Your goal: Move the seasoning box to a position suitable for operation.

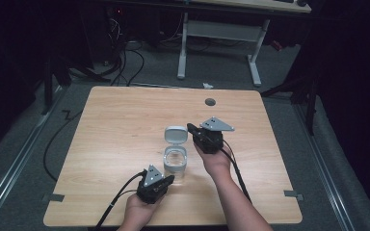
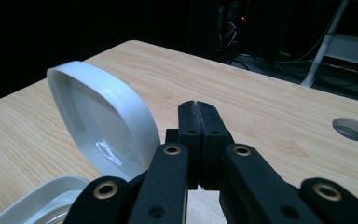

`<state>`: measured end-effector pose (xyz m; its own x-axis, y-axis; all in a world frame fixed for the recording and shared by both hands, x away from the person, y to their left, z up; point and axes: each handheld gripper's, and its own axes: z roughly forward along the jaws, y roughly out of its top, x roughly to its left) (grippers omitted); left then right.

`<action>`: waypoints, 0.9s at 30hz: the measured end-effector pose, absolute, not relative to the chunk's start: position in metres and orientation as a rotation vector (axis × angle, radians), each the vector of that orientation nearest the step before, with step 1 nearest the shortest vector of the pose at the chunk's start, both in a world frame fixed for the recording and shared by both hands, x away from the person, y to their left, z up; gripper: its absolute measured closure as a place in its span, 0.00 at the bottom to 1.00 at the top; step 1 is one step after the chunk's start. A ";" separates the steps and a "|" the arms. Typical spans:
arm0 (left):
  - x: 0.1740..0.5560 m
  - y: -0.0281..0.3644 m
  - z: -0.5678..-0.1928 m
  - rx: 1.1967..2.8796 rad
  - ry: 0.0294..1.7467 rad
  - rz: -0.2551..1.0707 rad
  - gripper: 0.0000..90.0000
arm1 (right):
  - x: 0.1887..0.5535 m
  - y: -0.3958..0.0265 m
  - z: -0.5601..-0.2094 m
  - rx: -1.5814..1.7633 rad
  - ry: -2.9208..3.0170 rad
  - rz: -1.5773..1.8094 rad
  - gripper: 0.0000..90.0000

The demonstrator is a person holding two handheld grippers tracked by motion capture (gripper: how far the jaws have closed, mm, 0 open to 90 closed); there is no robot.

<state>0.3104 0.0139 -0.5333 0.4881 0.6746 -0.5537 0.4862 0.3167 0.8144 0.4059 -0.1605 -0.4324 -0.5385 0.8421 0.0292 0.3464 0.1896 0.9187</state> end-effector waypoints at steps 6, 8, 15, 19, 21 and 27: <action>0.311 0.014 -0.533 1.326 1.140 0.165 1.00 | 0.397 -0.159 -0.428 1.076 1.984 1.346 1.00; 0.311 0.014 -0.533 1.327 1.140 0.165 1.00 | 0.392 -0.158 -0.427 1.062 1.989 1.347 1.00; 0.309 0.014 -0.533 1.339 1.124 0.163 1.00 | 0.370 -0.155 -0.434 1.009 2.039 1.344 1.00; 0.309 0.014 -0.533 1.335 1.123 0.163 1.00 | 0.357 -0.155 -0.442 0.993 2.064 1.345 0.99; 0.308 0.014 -0.533 1.330 1.126 0.159 1.00 | 0.348 -0.155 -0.447 0.975 2.075 1.326 0.99; 0.308 0.014 -0.533 1.327 1.124 0.157 1.00 | 0.342 -0.160 -0.450 0.982 2.076 1.314 0.98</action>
